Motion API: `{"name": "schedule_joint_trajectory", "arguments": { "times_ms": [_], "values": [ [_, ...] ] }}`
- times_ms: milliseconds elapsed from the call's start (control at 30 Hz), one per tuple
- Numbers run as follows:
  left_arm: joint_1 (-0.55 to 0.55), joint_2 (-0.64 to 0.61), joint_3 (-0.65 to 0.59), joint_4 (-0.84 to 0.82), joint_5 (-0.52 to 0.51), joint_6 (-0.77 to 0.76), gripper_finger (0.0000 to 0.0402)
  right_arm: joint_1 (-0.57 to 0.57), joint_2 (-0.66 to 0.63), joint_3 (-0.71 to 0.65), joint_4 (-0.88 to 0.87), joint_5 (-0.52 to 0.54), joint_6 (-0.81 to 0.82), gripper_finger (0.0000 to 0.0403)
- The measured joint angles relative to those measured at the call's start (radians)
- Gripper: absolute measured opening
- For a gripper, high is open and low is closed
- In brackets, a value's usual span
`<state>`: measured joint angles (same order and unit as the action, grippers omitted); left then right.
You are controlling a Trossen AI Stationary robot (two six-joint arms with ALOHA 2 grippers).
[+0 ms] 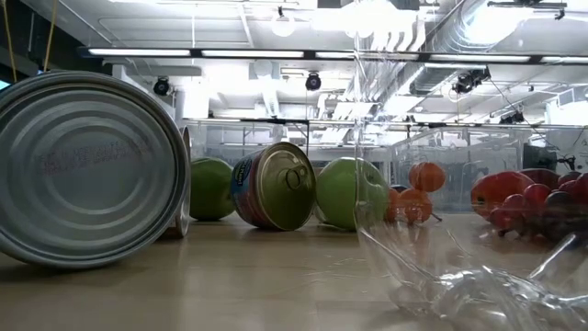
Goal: Pick & Place Food Item
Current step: Put the empty water bottle into the right transparent bin
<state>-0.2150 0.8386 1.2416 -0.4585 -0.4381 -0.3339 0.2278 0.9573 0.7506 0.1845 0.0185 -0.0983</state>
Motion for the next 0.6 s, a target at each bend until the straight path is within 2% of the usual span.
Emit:
{"name": "schedule_joint_trajectory", "arguments": {
  "times_ms": [200, 467, 600],
  "values": [
    [0.000, 0.008, 0.000, -0.043, 0.000, -0.018, 0.0131, -0.001, -0.001, 0.000, 0.021, 0.078, -0.081, 0.0240],
    [0.000, 0.009, 0.000, -0.109, 0.000, -0.033, 0.0131, -0.001, 0.015, 0.000, 0.019, 0.091, -0.145, 0.0240],
    [0.000, 0.007, 0.000, -0.110, 0.000, -0.034, 0.0131, -0.001, 0.022, 0.001, 0.058, 0.183, -0.166, 0.0240]
  ]
}}
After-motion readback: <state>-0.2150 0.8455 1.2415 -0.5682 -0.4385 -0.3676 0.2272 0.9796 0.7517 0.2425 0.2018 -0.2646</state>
